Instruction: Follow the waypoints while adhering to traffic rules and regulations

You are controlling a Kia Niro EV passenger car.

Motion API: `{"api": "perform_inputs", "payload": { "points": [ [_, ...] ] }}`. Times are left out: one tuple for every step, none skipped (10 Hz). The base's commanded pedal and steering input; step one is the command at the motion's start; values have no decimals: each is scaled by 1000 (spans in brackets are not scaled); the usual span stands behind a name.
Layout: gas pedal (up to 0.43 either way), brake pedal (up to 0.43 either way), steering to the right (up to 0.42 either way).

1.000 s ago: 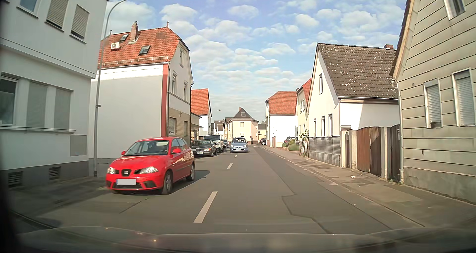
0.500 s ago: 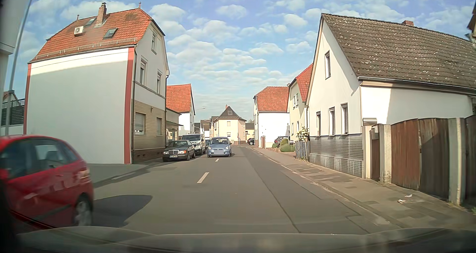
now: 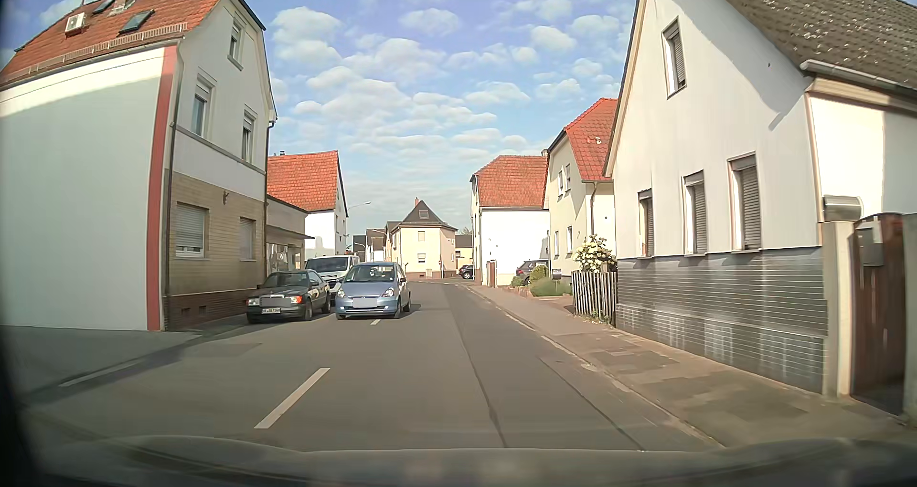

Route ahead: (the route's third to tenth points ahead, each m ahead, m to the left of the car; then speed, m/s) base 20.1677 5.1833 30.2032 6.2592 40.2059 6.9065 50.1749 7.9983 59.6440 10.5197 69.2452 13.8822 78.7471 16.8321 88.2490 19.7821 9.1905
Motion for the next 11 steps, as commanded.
{"api": "perform_inputs", "payload": {
  "points": [
    [0, 30, 6],
    [0, 30, 3],
    [0, 30, -4],
    [8, 30, -18],
    [20, 30, -27],
    [20, 30, -34],
    [20, 30, -38],
    [28, 30, -38],
    [39, 30, -39],
    [39, 30, -41],
    [47, 30, -41]
  ]
}}
